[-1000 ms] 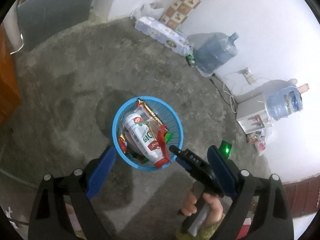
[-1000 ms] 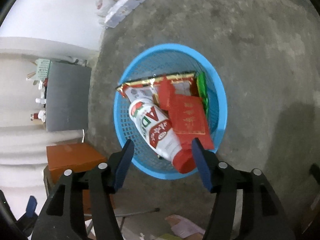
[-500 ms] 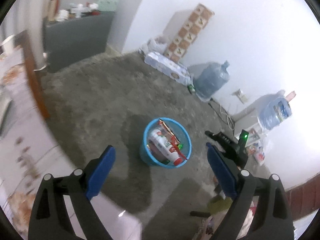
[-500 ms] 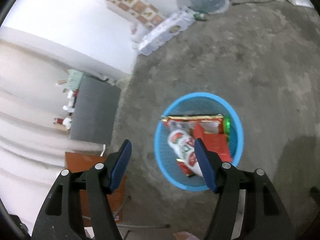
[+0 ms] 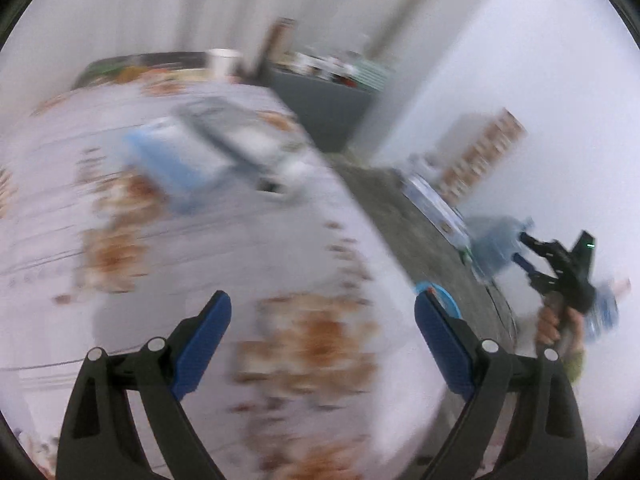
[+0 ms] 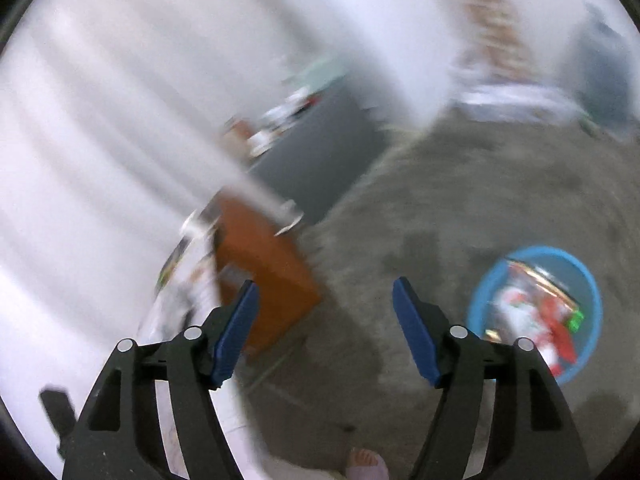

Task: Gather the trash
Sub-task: 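Move both grippers back to the boxes on the table, then grasp the blue-and-white box with the left gripper while the right gripper grasps the grey CABLE box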

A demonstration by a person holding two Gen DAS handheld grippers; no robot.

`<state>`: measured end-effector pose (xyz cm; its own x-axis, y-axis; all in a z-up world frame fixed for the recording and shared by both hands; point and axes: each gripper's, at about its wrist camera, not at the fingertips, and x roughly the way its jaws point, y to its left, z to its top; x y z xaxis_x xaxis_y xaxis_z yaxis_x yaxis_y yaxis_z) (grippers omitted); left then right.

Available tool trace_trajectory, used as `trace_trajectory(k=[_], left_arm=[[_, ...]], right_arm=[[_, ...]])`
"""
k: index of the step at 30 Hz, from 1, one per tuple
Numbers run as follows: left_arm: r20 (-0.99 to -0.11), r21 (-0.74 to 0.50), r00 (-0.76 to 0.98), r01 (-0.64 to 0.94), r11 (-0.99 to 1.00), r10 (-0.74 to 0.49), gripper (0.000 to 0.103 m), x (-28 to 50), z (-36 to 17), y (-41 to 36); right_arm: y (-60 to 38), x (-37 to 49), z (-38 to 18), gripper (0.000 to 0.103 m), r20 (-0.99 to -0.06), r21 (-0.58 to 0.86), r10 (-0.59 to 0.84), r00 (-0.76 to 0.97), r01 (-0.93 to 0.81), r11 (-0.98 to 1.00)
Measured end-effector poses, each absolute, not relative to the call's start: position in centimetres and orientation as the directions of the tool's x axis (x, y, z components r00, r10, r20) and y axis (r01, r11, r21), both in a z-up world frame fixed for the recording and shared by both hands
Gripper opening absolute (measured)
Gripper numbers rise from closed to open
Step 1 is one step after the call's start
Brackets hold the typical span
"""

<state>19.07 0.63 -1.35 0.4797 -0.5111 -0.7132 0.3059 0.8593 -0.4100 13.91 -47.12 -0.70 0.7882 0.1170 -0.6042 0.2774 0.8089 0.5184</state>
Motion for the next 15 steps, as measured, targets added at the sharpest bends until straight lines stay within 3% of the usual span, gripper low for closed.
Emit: trace_trajectory(k=[8, 15], left_arm=[[-0.725, -0.442, 0.548, 0.095, 0.892, -0.418, 0.093, 24.7, -2.0, 7.1], [-0.758, -0.459, 0.514, 0.015, 0.888, -0.401, 0.093, 31.4, -3.6, 7.0]], right_arm=[[-29.8, 28.3, 0.4, 0.083, -0.733, 0.298, 0.284, 0.618, -0.083, 0.951], [-18.8, 39.4, -2.5, 0.088, -0.829, 0.046, 0.171, 0.532, -0.240, 0.970]])
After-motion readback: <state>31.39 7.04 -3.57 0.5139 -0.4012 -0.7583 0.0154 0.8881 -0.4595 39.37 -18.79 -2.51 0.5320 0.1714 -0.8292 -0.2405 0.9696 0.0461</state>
